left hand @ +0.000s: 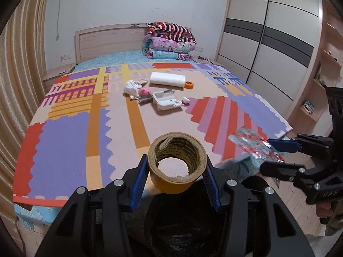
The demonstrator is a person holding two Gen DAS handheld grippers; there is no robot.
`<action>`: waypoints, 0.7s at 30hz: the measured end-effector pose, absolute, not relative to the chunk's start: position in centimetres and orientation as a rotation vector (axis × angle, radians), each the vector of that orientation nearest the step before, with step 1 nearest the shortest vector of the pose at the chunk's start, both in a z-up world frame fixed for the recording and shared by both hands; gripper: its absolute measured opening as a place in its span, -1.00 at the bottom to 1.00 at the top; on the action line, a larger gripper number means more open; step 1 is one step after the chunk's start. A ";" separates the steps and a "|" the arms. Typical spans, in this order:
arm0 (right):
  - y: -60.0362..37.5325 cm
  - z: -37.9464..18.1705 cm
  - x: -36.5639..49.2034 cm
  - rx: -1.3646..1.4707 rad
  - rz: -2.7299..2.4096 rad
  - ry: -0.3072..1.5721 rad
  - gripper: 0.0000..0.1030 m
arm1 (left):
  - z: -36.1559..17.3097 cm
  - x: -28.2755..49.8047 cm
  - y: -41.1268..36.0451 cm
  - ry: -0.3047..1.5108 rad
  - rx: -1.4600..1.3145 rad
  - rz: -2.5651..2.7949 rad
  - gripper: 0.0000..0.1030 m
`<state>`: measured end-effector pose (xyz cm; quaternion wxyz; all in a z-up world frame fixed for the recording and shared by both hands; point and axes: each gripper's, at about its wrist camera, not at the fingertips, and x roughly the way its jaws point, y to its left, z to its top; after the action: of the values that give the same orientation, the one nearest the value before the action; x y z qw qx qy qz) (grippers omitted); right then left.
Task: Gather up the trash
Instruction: 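Carry tape roll and blister pack over the black bag and open both tools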
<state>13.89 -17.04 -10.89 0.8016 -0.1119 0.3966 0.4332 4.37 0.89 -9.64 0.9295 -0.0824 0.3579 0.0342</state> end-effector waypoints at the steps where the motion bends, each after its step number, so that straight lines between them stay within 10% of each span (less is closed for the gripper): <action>1: -17.0 -11.2 13.5 -0.250 0.936 0.859 0.15 | -9.9 4.3 0.7 0.739 -0.170 0.062 -0.07; 21: -16.4 -19.9 11.9 -0.382 0.979 1.137 0.15 | -20.3 2.8 -1.4 1.008 -0.211 -0.045 -0.07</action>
<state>11.86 -16.41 -19.95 0.7151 -0.1724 0.5133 0.4422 2.78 -1.44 -20.31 0.8701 -0.1010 0.4819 -0.0216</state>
